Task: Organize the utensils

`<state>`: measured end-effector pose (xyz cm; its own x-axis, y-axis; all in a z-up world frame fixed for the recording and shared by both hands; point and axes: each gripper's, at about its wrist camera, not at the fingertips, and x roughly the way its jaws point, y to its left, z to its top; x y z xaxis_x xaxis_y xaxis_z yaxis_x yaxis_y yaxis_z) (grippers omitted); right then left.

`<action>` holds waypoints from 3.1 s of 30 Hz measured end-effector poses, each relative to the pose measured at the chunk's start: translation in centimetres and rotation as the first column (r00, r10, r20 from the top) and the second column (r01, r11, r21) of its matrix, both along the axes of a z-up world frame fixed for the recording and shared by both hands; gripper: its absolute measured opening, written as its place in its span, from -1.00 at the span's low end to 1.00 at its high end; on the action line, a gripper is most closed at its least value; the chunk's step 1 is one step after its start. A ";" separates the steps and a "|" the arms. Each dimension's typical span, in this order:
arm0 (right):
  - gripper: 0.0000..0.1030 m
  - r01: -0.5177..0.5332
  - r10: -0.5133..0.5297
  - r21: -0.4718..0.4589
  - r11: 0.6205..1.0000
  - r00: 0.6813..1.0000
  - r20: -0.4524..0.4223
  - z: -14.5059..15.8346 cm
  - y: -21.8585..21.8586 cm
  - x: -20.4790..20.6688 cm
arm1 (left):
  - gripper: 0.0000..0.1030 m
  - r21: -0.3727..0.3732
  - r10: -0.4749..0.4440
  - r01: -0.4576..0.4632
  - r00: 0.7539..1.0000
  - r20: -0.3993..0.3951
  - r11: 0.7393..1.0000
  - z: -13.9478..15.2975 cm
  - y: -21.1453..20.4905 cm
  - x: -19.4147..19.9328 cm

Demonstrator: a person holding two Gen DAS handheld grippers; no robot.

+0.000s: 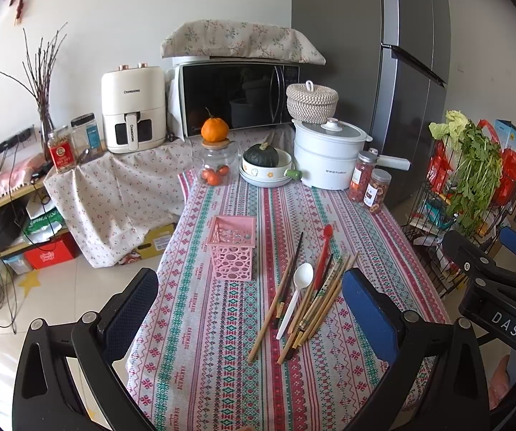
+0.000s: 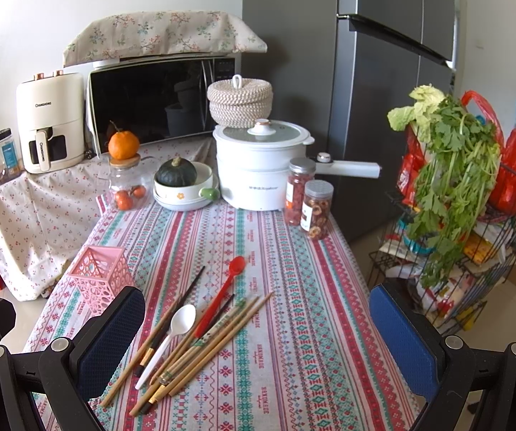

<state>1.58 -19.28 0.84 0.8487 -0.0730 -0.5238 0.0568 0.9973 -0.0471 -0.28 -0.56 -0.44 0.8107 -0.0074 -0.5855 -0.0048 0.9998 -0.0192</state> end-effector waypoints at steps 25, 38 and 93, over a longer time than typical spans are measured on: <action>0.99 0.029 -0.022 0.069 0.997 0.995 -0.097 -0.1 -1.3 3.9 | 1.00 0.017 -0.022 0.023 0.999 -0.034 1.000 0.3 0.5 4.1; 0.99 0.192 -0.126 0.139 0.972 0.916 -0.382 -8.0 -7.0 14.3 | 0.99 0.009 -0.188 0.200 0.936 -0.297 0.980 -5.4 -2.6 17.0; -0.05 0.116 -0.023 0.103 0.988 0.766 -0.642 -22.4 -5.8 25.9 | -0.91 -0.100 -0.303 0.286 0.881 -0.364 0.953 -10.4 -4.5 23.3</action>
